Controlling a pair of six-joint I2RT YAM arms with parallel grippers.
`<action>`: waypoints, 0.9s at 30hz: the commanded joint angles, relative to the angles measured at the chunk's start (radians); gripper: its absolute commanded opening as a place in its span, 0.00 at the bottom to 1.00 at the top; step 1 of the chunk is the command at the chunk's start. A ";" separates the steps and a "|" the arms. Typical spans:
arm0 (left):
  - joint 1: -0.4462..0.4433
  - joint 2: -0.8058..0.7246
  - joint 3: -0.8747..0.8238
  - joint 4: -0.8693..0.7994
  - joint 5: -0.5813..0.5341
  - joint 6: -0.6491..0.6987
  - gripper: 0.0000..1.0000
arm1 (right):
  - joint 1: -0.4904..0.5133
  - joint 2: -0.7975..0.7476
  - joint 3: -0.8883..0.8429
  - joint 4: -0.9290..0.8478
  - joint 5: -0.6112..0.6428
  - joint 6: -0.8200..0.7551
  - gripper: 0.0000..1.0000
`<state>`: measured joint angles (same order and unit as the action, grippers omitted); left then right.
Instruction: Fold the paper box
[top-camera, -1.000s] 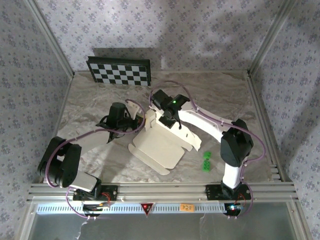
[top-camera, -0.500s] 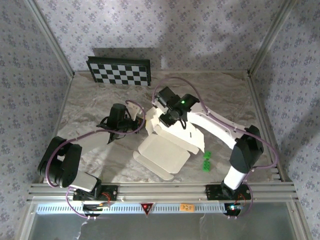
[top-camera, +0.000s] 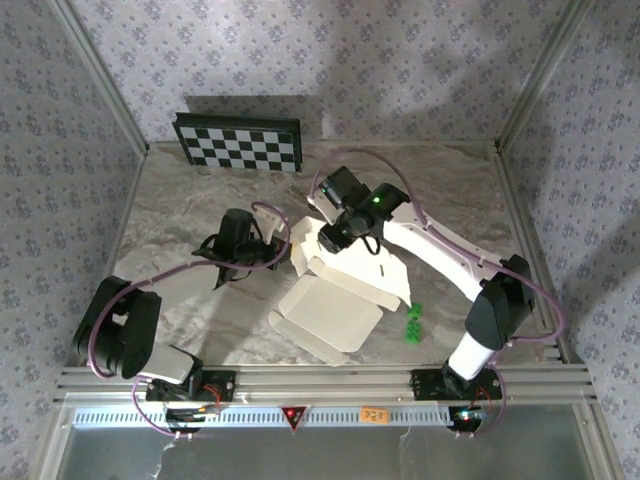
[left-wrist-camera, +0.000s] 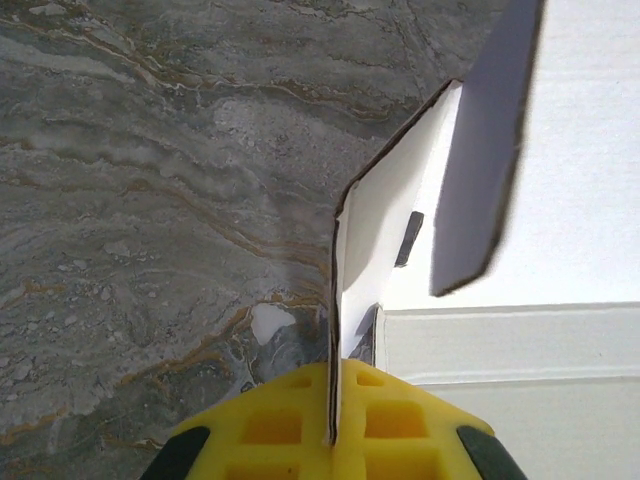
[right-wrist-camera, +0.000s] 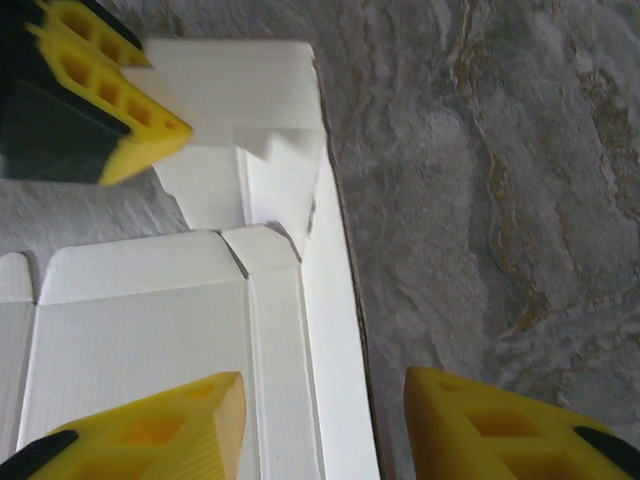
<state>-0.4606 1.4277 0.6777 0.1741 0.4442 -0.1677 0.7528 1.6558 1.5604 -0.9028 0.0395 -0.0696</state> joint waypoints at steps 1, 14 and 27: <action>-0.009 -0.004 -0.003 -0.141 -0.030 0.034 0.02 | -0.037 -0.015 0.020 -0.115 -0.032 -0.027 0.48; -0.013 -0.045 0.108 -0.225 -0.099 0.126 0.02 | -0.101 0.038 0.109 -0.377 -0.190 -0.161 0.37; -0.007 0.014 0.317 -0.297 -0.126 0.176 0.01 | -0.102 0.086 0.106 -0.279 -0.170 -0.140 0.20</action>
<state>-0.4675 1.4208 0.9375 -0.1062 0.3161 -0.0074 0.6548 1.7248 1.6543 -1.2049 -0.1368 -0.2199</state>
